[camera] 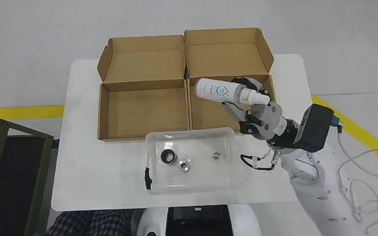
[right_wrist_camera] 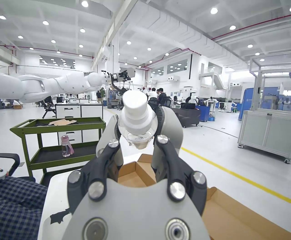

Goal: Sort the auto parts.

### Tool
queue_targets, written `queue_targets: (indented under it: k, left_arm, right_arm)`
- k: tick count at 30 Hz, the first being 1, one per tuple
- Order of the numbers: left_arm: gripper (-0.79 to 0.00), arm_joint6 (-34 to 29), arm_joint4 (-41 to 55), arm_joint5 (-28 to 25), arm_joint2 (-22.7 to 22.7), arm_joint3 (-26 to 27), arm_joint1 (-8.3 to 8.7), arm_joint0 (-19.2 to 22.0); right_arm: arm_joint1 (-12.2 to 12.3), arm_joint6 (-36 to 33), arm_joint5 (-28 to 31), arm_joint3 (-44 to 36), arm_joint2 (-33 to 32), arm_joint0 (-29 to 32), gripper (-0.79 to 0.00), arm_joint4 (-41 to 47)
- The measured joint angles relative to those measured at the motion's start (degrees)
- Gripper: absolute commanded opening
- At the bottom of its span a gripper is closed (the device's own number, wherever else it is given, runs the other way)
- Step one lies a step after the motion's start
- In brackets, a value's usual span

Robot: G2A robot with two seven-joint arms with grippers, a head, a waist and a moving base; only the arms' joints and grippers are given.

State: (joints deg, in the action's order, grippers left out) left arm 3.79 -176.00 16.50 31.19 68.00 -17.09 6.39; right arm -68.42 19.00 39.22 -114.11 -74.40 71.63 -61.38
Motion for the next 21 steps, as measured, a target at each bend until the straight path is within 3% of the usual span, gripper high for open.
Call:
queue_targets:
  k: [21]
  left_arm:
    - [0.0,0.0,0.0,0.0,0.0,0.0,0.0,0.0]
  right_arm:
    - [-0.1,-2.1,3.0,1.5,2.0,-0.3,-0.785,-1.8]
